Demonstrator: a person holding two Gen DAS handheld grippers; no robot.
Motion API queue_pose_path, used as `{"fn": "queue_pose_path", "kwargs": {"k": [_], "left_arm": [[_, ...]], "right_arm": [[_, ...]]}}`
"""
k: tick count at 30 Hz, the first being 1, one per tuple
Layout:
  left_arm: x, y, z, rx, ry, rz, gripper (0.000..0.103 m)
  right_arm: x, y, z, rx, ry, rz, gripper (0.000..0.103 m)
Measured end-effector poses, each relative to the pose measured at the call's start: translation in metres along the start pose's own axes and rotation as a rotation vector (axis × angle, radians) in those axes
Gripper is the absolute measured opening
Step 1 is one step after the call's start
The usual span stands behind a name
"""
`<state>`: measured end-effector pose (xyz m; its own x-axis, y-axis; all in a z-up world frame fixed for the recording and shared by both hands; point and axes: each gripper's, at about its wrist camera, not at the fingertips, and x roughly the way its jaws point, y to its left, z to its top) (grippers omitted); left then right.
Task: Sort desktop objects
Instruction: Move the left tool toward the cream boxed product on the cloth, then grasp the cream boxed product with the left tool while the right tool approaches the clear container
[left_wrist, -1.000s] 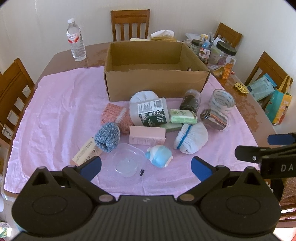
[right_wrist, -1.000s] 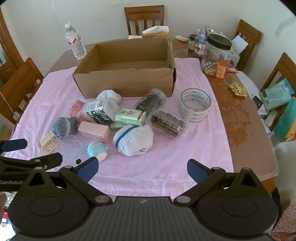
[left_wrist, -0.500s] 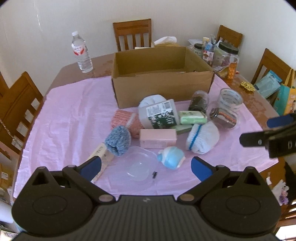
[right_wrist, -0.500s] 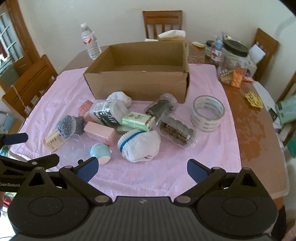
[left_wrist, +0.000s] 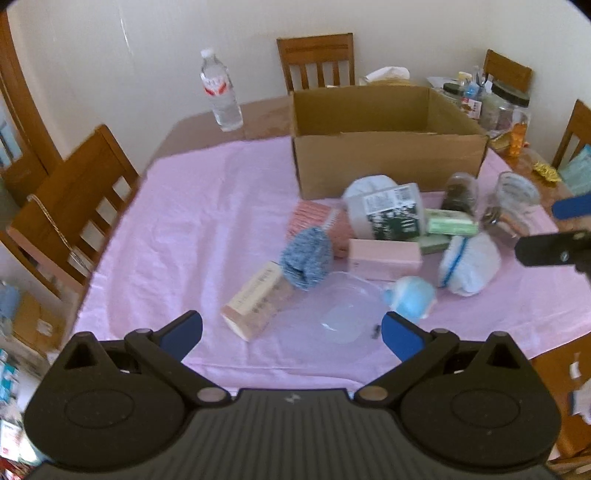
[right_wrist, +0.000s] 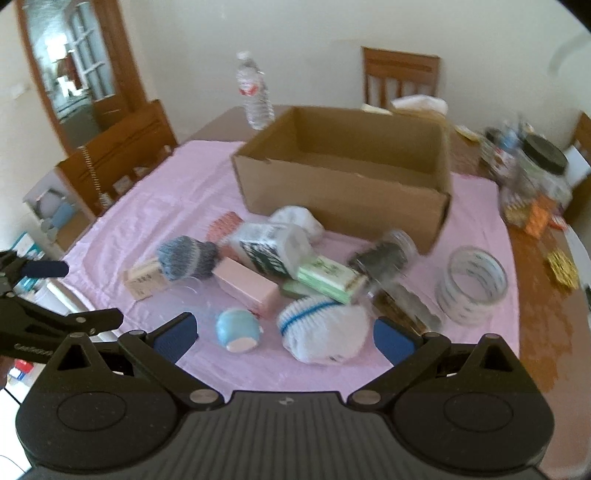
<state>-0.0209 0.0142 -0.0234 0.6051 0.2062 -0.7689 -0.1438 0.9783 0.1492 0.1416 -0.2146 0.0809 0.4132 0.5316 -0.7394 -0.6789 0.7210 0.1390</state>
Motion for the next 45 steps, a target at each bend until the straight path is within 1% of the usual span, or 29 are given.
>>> {"fn": "queue_pose_path", "kwargs": {"k": [2, 5, 6, 8, 9, 10, 15, 18, 23, 25, 28, 31, 37, 41, 45], "left_arm": [[0.003, 0.004, -0.003, 0.009, -0.007, 0.004, 0.103], [0.007, 0.013, -0.009, 0.009, -0.041, -0.021, 0.103], [0.01, 0.017, -0.01, -0.002, -0.035, -0.038, 0.103], [0.018, 0.025, -0.01, -0.022, 0.006, -0.08, 0.102], [0.023, 0.029, -0.01, -0.025, 0.013, -0.103, 0.102], [0.028, 0.032, -0.011, -0.02, 0.013, -0.105, 0.103], [0.059, 0.046, -0.014, 0.051, 0.034, -0.066, 0.102], [0.08, 0.057, -0.015, 0.064, 0.058, -0.076, 0.102], [0.11, 0.068, -0.015, 0.108, 0.096, -0.084, 0.102], [0.121, 0.074, -0.015, 0.11, 0.118, -0.105, 0.102], [0.131, 0.085, -0.014, 0.116, 0.131, -0.107, 0.102], [0.136, 0.097, -0.011, 0.114, 0.129, -0.112, 0.102], [0.148, 0.12, 0.003, 0.103, 0.12, -0.102, 0.102], [0.158, 0.127, 0.012, 0.1, 0.115, -0.094, 0.102], [0.166, 0.129, 0.021, 0.095, 0.104, -0.108, 0.102]], "right_arm": [[0.002, 0.004, 0.001, -0.029, -0.017, 0.025, 0.103], [0.005, 0.011, 0.001, -0.066, -0.045, 0.058, 0.103], [0.006, 0.014, 0.0, -0.08, -0.05, 0.066, 0.103], [0.01, 0.02, -0.001, -0.108, -0.054, 0.083, 0.103], [0.012, 0.024, -0.001, -0.12, -0.044, 0.084, 0.103], [0.015, 0.027, 0.0, -0.128, -0.031, 0.079, 0.103], [0.024, 0.045, 0.004, -0.13, 0.005, 0.028, 0.103], [0.029, 0.054, 0.008, -0.119, 0.018, 0.006, 0.103], [0.047, 0.072, 0.012, -0.125, 0.07, -0.028, 0.103], [0.055, 0.079, 0.013, -0.129, 0.088, -0.035, 0.103], [0.068, 0.087, 0.013, -0.121, 0.117, -0.032, 0.103], [0.08, 0.093, 0.014, -0.115, 0.136, -0.037, 0.103], [0.104, 0.102, 0.017, -0.107, 0.168, -0.018, 0.103], [0.116, 0.11, 0.019, -0.119, 0.18, -0.001, 0.103], [0.127, 0.115, 0.021, -0.129, 0.198, 0.0, 0.103]]}}
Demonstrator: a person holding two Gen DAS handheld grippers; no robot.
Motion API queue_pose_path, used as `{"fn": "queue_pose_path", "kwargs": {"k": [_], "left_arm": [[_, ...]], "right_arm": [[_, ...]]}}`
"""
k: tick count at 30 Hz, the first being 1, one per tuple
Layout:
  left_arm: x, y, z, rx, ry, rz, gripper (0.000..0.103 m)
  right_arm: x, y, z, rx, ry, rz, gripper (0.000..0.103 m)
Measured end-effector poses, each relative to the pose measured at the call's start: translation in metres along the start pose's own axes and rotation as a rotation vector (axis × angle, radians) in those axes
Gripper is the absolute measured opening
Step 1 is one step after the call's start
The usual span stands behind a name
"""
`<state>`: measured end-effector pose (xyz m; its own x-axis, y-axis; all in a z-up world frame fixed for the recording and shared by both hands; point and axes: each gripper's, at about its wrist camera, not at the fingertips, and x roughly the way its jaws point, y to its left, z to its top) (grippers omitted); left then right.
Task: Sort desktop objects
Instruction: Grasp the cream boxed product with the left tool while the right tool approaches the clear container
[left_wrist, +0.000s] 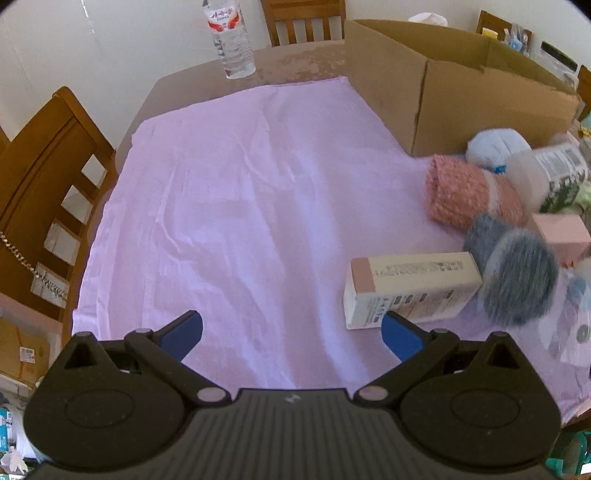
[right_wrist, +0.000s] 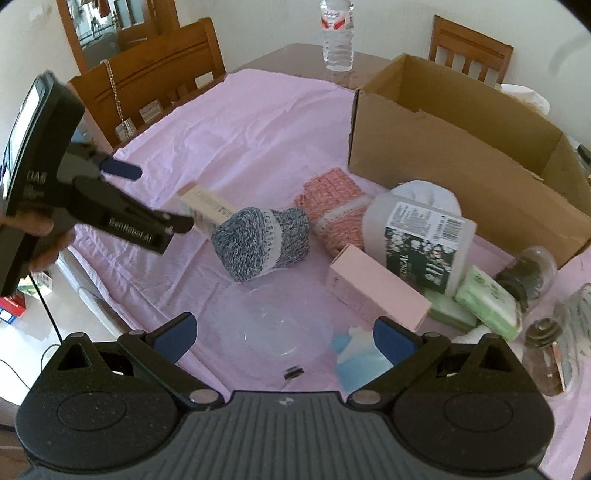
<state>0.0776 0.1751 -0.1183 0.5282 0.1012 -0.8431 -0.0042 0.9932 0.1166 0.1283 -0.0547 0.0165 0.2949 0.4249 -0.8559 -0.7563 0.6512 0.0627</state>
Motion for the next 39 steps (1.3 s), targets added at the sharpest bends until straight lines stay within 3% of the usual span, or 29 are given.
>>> {"fn": "queue_pose_path", "kwargs": {"k": [6, 15, 25, 33, 39], "left_arm": [[0.004, 0.0, 0.009, -0.005, -0.012, -0.013, 0.102], [-0.01, -0.012, -0.008, 0.001, -0.021, -0.085, 0.102], [0.001, -0.029, 0.002, 0.069, -0.064, -0.105, 0.103], [0.015, -0.038, 0.017, 0.041, -0.091, -0.19, 0.103], [0.029, -0.045, 0.027, 0.037, -0.095, -0.185, 0.103]], "right_arm": [[0.01, 0.003, 0.001, -0.008, 0.013, 0.018, 0.103], [0.032, 0.013, -0.004, -0.123, 0.033, 0.033, 0.103], [0.044, 0.017, -0.007, -0.208, 0.04, 0.022, 0.103], [0.045, 0.015, -0.008, -0.187, 0.042, 0.027, 0.103], [0.048, 0.015, -0.008, -0.193, 0.046, 0.032, 0.103]]}}
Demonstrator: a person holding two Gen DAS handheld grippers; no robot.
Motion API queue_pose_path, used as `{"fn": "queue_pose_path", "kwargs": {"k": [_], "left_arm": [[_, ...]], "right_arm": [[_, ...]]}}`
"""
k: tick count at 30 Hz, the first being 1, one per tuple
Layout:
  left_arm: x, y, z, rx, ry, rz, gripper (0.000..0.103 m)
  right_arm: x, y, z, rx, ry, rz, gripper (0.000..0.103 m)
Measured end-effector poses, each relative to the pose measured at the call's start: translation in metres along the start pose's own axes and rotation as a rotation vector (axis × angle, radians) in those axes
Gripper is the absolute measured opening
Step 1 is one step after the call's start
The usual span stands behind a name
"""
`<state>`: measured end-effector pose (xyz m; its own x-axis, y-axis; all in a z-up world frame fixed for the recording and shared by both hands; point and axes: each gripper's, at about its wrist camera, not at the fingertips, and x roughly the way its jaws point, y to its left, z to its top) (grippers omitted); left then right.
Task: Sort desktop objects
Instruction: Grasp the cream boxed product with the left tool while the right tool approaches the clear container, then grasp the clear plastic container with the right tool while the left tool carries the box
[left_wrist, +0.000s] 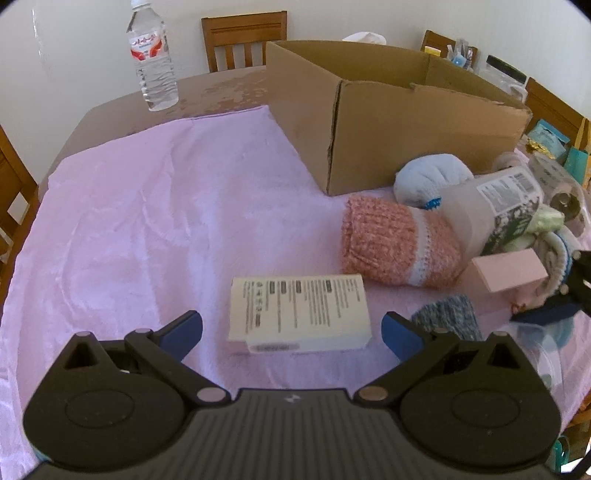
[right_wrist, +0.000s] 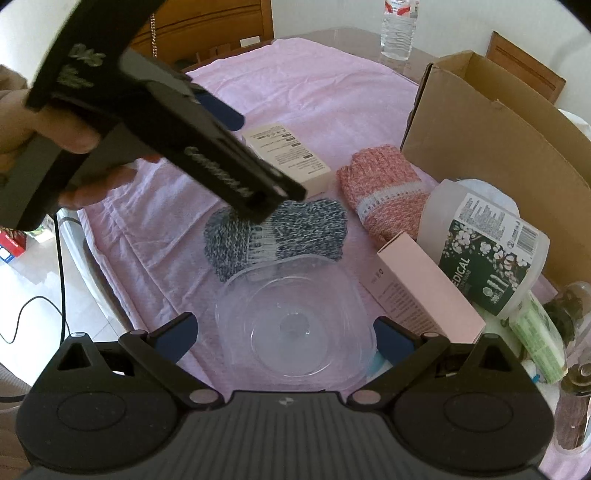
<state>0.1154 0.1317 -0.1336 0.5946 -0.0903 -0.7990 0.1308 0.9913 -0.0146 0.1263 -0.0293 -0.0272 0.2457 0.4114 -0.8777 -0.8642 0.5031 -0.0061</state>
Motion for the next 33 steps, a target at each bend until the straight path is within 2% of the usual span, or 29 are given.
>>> {"fn": "queue_pose_path", "kwargs": {"k": [3, 6, 12, 17, 20, 25, 29, 33], "left_arm": [[0.0063, 0.0012, 0.003, -0.024, 0.008, -0.004, 0.102], [0.0096, 0.0022, 0.0042, -0.036, 0.013, -0.008, 0.102], [0.0084, 0.0032, 0.005, -0.055, 0.02, -0.021, 0.093], [0.0107, 0.0039, 0.0058, -0.06, 0.031, -0.022, 0.093], [0.0092, 0.0047, 0.0085, -0.054, 0.027, -0.026, 0.085], [0.0098, 0.0073, 0.0091, -0.045, 0.031, -0.036, 0.085], [0.0098, 0.0075, 0.0098, -0.048, 0.032, -0.041, 0.083], [0.0067, 0.0068, 0.0102, -0.04, 0.035, -0.042, 0.08]], "right_arm": [[0.0013, 0.0001, -0.0014, 0.003, -0.001, 0.007, 0.102], [0.0021, 0.0007, -0.0019, -0.003, 0.004, 0.004, 0.097], [0.0041, -0.0014, -0.0008, -0.023, 0.013, 0.013, 0.086], [0.0041, -0.0009, 0.0018, -0.077, 0.014, 0.011, 0.086], [0.0045, 0.0011, 0.003, -0.129, 0.015, 0.013, 0.086], [0.0002, 0.0018, 0.0044, -0.199, 0.022, 0.021, 0.083], [0.0014, 0.0, 0.0053, -0.204, 0.031, 0.034, 0.082], [-0.0026, -0.0045, 0.0057, -0.154, 0.033, 0.05, 0.082]]}}
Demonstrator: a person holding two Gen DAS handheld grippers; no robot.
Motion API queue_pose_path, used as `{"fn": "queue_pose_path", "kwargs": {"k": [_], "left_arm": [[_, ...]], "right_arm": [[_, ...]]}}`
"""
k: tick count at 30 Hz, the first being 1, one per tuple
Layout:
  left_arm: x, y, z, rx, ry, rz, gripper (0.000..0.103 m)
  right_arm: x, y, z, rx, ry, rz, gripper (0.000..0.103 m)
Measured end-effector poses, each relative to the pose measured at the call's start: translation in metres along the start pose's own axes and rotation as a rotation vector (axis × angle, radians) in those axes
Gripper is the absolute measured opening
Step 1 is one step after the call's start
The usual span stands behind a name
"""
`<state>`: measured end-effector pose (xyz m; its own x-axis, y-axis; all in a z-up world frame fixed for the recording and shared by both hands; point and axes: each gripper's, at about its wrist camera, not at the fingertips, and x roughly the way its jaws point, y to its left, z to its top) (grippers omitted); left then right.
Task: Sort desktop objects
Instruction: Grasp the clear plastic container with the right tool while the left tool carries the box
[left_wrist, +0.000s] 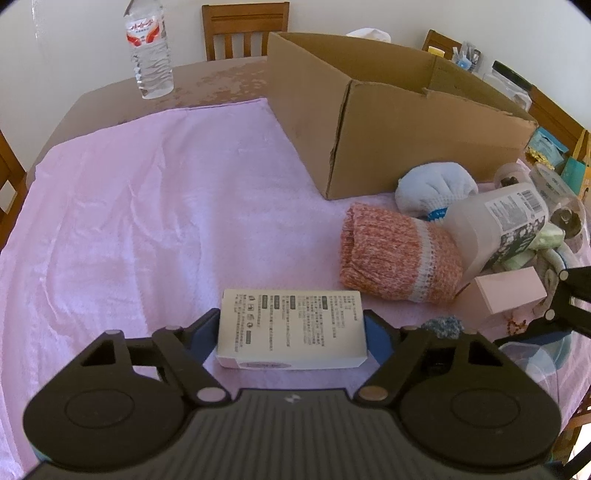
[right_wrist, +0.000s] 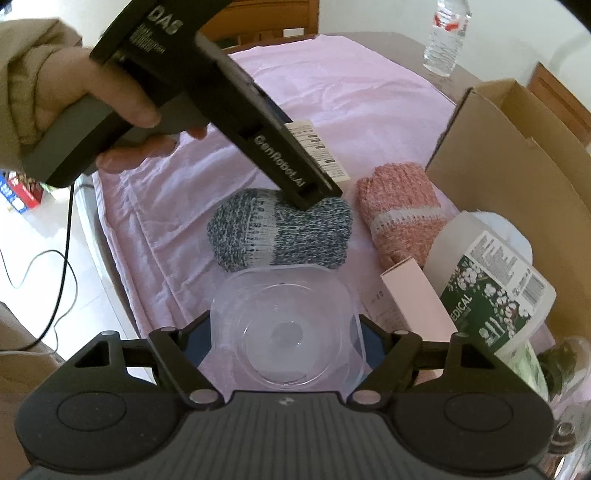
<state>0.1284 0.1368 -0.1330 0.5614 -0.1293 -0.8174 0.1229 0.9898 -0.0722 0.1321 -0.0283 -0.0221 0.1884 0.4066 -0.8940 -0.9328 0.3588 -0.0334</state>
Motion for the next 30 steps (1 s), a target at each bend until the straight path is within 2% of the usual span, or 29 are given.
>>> {"fn": "queue_pose_path", "kwargs": {"k": [4, 9, 15, 22, 30], "left_arm": [[-0.006, 0.0, 0.001, -0.017, 0.005, 0.024, 0.08], [-0.025, -0.004, 0.007, -0.053, 0.005, 0.052, 0.08], [-0.056, -0.018, 0.029, -0.036, -0.039, 0.069, 0.08], [-0.078, -0.046, 0.07, 0.007, -0.102, 0.024, 0.08], [-0.072, -0.08, 0.121, 0.088, -0.161, -0.001, 0.08]], "right_arm": [[-0.009, -0.006, -0.001, 0.027, -0.019, 0.044, 0.082], [-0.028, -0.011, -0.001, -0.03, -0.046, 0.067, 0.082], [-0.058, -0.032, 0.005, -0.063, -0.104, 0.081, 0.082], [-0.088, -0.065, 0.01, -0.077, -0.164, 0.042, 0.082], [-0.11, -0.115, 0.021, -0.041, -0.217, -0.029, 0.082]]}}
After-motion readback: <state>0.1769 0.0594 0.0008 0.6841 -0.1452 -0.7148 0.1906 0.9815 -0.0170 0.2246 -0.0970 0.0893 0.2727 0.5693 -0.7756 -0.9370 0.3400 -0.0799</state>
